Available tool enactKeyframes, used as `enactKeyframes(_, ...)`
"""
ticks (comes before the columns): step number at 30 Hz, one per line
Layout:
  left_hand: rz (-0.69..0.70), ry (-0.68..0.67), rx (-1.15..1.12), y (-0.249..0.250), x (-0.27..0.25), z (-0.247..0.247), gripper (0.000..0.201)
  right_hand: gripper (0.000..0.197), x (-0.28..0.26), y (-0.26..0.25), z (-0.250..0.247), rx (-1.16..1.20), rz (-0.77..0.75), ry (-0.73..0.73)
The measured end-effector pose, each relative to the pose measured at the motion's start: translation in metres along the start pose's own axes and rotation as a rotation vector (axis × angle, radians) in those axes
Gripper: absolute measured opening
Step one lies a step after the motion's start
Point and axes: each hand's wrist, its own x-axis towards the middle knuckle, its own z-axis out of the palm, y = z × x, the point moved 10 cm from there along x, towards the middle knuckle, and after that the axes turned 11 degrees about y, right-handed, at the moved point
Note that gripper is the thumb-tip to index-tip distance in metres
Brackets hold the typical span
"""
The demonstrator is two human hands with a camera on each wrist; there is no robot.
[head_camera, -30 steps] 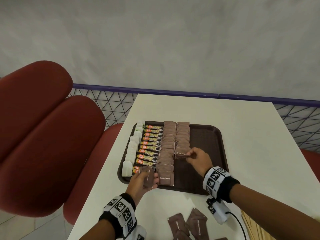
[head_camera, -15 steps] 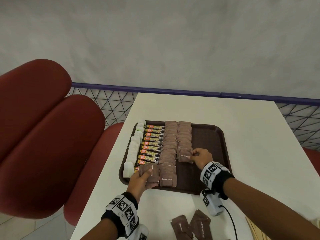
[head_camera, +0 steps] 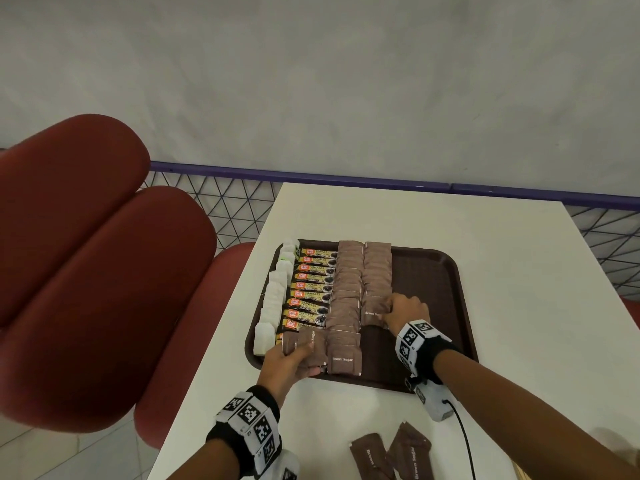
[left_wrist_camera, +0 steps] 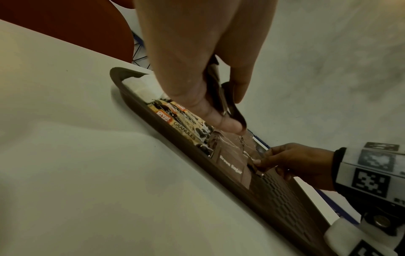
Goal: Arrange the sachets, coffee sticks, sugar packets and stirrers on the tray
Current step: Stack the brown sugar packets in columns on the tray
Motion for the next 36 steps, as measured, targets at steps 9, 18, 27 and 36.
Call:
enactKeyframes(9, 0.033, -0.02, 0.025, 0.001, -0.003, 0.002, 0.018, 0.061, -0.01, -0.008, -0.019, -0.011, -0.085, 0.178)
enactKeyframes(18, 0.079, 0.025, 0.067, 0.004, -0.008, 0.006, 0.027, 0.059, -0.044, -0.039, -0.035, 0.216, -0.271, 0.149)
enactKeyframes(27, 0.11, 0.006, 0.159, 0.003, -0.017, 0.02, 0.016, 0.049, -0.082, -0.072, -0.015, 0.6, -0.495, -0.207)
enactKeyframes(36, 0.06, -0.001, 0.139, -0.001, -0.02, 0.014, 0.012, 0.019, -0.059, -0.035, -0.027, 0.329, -0.344, 0.065)
